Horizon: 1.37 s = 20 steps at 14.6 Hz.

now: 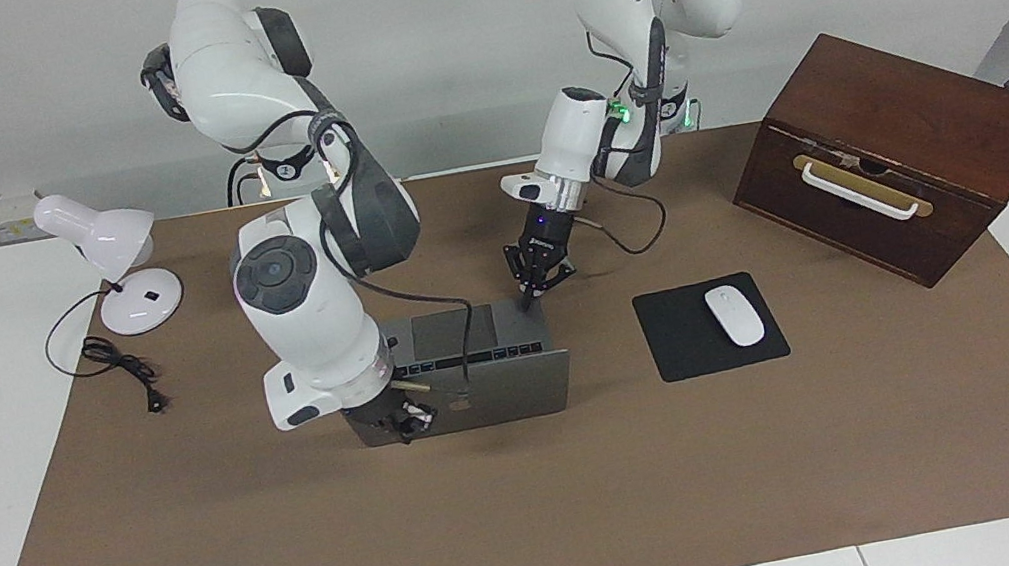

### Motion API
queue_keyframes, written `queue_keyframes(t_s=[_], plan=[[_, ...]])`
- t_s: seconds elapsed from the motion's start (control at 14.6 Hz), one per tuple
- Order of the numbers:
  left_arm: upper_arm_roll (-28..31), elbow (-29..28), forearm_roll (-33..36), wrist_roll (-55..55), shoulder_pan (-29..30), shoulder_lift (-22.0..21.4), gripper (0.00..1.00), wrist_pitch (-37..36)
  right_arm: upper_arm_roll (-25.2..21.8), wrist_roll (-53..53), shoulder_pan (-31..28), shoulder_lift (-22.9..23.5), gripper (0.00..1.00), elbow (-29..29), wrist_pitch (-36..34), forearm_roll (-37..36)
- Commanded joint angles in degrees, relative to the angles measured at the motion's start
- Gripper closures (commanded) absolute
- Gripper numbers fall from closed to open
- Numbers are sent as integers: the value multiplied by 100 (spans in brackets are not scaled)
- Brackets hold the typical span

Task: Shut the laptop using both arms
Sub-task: 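Hold the laptop base with the left gripper while the right gripper hooks the lid, then push the laptop lid down toward the keyboard with the right gripper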

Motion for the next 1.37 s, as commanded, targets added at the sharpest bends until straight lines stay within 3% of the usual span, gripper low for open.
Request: queue_keyframes(t_s=[0.0,0.34,0.89,1.3], plan=[[114,-100,-96,213,77,471,100,16,54,-62,-143,-353,100,-592,-56,362],[114,-179,-96,213,95,471,100,16,54,-62,-222,-556,100,-1076,-223,854],[114,-241,-96,213,156,576,100,16,54,-62,-231,-688,100,-1085,-1848,881],[114,-258,-96,222,148,594,100,16,54,-1,-187,-916,100,-1568,-2052,1003]])
